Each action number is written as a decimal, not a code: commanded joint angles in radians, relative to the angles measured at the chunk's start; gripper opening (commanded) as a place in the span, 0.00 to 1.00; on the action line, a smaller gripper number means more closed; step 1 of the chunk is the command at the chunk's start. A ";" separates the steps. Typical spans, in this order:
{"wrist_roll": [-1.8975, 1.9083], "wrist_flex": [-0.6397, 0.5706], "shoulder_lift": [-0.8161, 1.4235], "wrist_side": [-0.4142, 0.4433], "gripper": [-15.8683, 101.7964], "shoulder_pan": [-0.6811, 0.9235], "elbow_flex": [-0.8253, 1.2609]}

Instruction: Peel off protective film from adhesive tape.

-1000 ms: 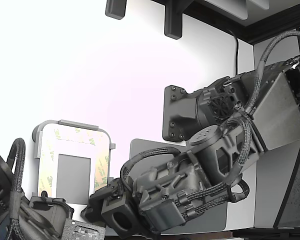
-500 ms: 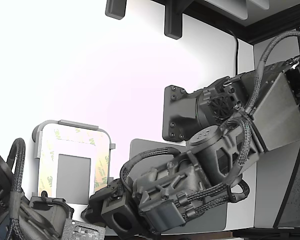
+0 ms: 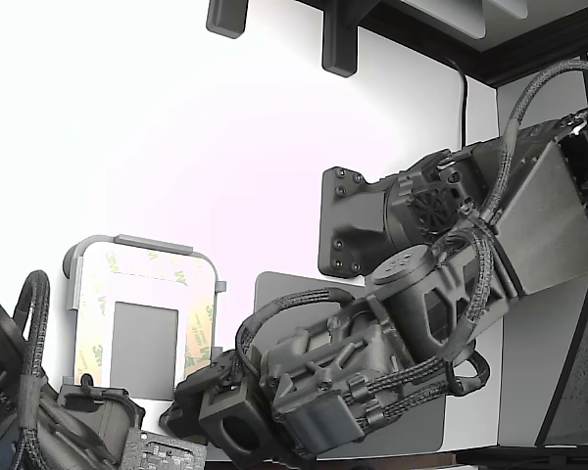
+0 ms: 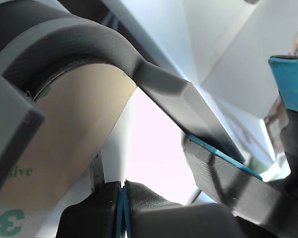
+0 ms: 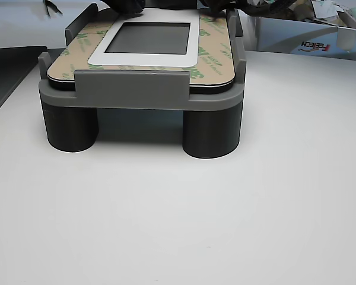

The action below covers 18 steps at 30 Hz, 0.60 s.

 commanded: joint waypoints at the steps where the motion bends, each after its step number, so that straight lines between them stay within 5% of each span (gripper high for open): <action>1: 0.006 -0.008 0.037 -0.005 0.04 -0.017 -0.029; 18: -0.025 -0.049 0.006 -0.029 0.04 -0.037 -0.023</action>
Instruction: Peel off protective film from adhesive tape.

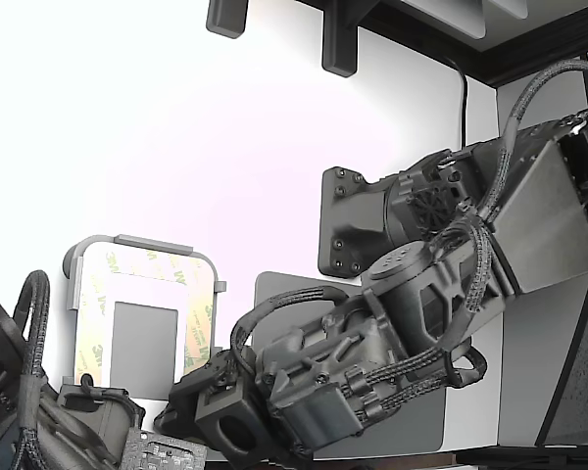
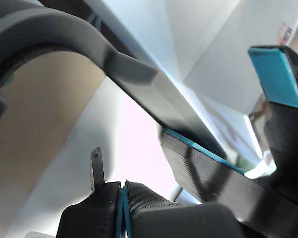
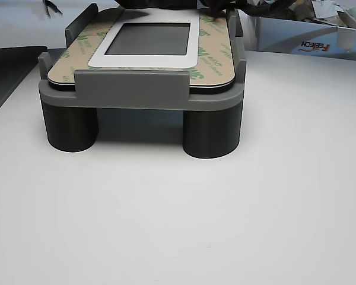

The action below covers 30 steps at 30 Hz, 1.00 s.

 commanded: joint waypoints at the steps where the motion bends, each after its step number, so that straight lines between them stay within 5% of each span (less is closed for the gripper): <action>1: -0.002 -0.008 0.017 -0.003 0.04 -0.017 -0.023; 30: 0.038 0.018 0.015 -0.018 0.04 -0.009 -0.032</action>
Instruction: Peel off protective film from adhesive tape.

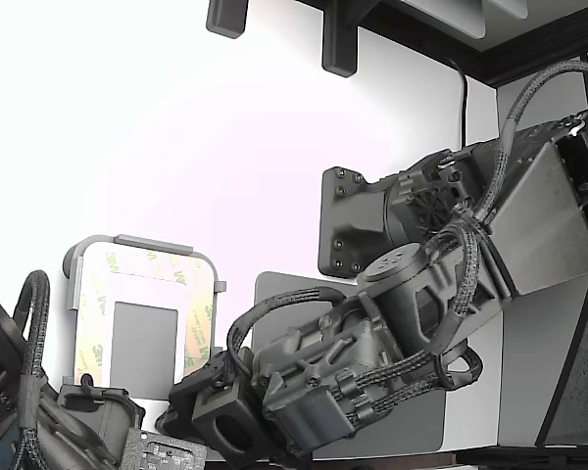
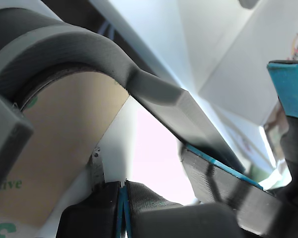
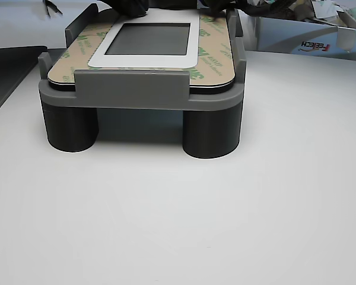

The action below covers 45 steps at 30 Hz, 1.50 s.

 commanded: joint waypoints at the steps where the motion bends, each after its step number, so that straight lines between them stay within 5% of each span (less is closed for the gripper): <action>1: 0.008 -0.002 0.032 -0.005 0.04 -0.009 -0.026; 45: -0.043 0.012 0.015 -0.002 0.04 -0.014 -0.038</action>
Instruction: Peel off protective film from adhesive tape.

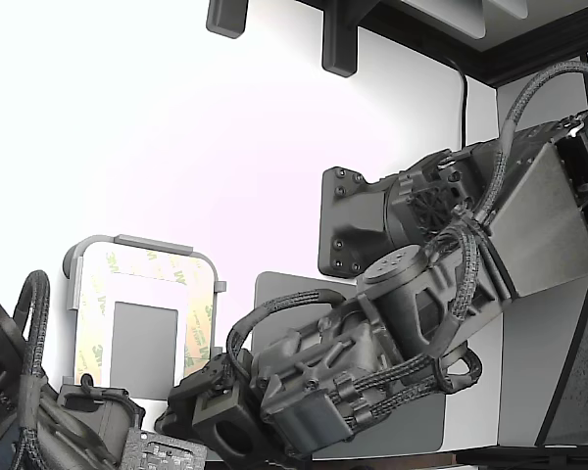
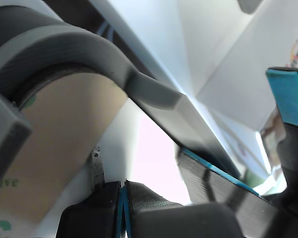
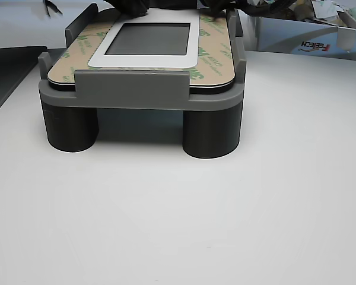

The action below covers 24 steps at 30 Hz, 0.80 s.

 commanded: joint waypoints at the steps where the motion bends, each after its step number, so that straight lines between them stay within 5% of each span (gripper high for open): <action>1: 0.008 -0.003 0.026 -0.003 0.04 -0.015 -0.017; 24: 0.041 0.020 0.049 0.006 0.04 0.009 -0.015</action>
